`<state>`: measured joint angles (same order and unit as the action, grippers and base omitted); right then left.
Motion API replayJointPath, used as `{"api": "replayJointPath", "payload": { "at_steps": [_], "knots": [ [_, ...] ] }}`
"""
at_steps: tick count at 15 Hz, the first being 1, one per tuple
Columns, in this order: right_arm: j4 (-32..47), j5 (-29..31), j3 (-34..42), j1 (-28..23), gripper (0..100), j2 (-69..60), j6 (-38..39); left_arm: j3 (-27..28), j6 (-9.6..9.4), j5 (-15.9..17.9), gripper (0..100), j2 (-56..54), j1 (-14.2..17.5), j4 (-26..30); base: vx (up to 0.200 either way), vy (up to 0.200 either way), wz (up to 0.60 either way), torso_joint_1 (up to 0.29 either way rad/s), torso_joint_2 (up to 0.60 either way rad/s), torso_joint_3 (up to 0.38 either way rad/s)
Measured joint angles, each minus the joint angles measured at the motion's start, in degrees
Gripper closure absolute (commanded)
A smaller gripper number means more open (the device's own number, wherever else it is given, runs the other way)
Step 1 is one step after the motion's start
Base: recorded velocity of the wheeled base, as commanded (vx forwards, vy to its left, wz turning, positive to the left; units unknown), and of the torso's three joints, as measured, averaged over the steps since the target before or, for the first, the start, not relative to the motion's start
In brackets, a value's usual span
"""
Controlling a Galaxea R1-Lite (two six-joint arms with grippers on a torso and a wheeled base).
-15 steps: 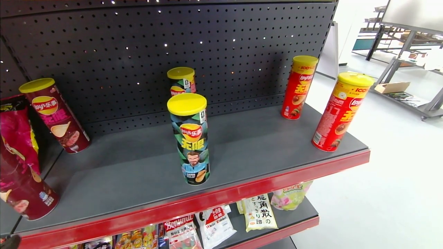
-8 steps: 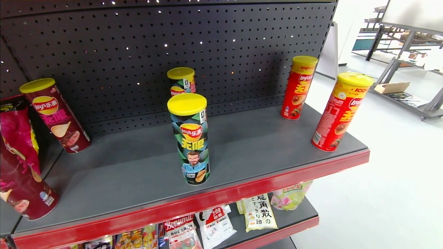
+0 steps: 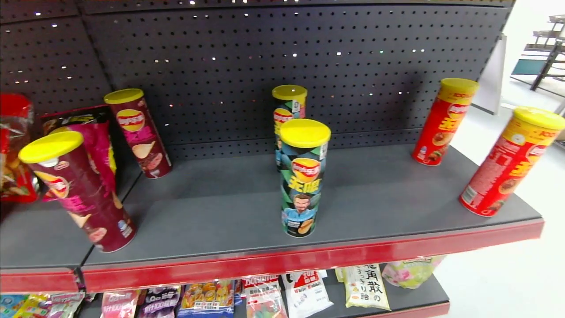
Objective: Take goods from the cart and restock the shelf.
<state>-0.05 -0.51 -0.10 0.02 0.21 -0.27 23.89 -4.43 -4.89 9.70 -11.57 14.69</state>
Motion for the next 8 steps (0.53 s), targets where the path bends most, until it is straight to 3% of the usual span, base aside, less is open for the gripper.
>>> {"api": "replayJointPath", "payload": {
  "at_steps": [5,8],
  "knots": [
    [-0.02,-0.88,0.00,0.09,0,0.04,-0.44,-2.51,0.02,-0.48,0,-1.44,-0.04,0.22,0.000,0.000,0.00,0.000,0.00,0.000],
    [-0.24,-8.33,-3.07,0.28,0,0.69,0.56,-5.99,0.11,-0.80,0,-3.36,-0.06,-0.20,0.000,0.000,0.00,0.000,0.00,0.000]
  ]
}}
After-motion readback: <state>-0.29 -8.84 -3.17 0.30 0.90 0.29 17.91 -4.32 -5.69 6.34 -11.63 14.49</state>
